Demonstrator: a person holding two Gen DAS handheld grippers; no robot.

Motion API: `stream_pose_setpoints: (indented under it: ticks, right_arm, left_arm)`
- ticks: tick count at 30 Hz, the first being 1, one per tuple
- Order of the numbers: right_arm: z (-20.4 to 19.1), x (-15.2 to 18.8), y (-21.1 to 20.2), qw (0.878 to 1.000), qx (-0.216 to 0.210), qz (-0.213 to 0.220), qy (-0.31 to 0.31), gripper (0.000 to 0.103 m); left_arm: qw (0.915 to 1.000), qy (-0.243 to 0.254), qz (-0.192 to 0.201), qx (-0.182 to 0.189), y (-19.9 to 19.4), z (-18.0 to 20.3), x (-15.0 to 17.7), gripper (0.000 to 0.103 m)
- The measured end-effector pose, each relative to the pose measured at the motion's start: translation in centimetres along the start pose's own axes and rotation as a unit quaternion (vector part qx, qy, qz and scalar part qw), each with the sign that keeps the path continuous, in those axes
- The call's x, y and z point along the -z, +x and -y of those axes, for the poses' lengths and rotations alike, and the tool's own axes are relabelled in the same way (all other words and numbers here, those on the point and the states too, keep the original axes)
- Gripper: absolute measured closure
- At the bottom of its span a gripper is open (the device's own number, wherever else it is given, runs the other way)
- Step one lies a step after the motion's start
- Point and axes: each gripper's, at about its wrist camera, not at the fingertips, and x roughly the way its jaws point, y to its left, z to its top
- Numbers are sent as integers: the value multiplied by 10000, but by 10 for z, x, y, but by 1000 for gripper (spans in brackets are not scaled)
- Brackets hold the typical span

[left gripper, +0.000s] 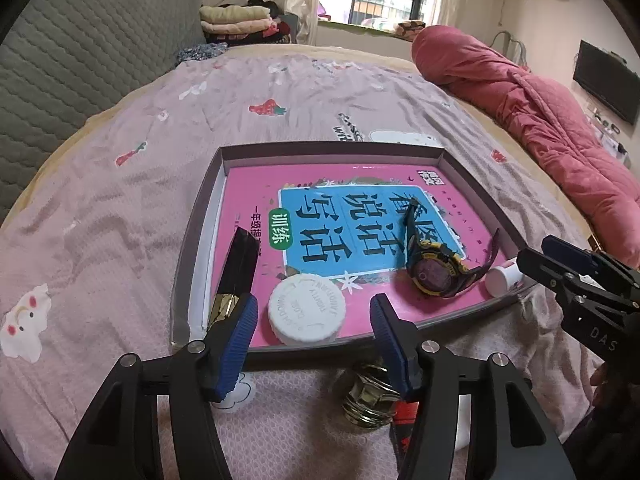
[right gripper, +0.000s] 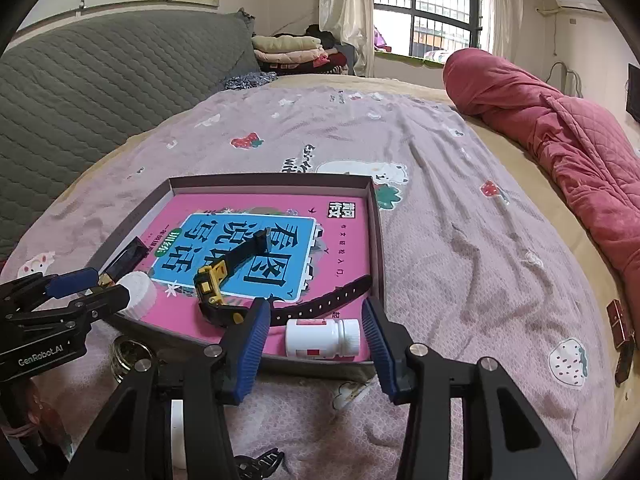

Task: Organize rigid objects
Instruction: 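Open left gripper releasing jar while right gripper opens releasing pill bottle, then withdraw both open grippers from the tray toward the remaining items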

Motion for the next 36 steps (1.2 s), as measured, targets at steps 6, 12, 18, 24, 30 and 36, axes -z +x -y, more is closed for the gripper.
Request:
stream_pose_setpoints:
  ticks: [6, 12, 18, 24, 30, 36]
  right_arm:
    - [5, 0, -4, 9999, -57, 60, 117, 54]
    - [6, 0, -4, 9999, -78, 61, 139, 53]
    - [4, -1, -4, 9999, -94, 73, 86, 53]
    - [3, -1, -4, 9999, -114, 80, 76, 53]
    - [4, -1, -5, 9998, -140, 78, 121, 53]
    - [1, 2, -9, 9997, -218, 104, 107, 53]
  left_arm:
    - [10000, -20, 30, -48, -5, -2, 0, 40]
    - [9999, 14, 81, -59, -12, -2, 0, 40]
    - [9998, -119, 132, -122, -18, -12, -1, 39]
    - [9998, -59, 122, -147, -23, -12, 2, 39]
    - [9999, 33, 105, -103, -29, -4, 4, 39]
    - [9999, 115, 55, -69, -34, 5, 9, 39]
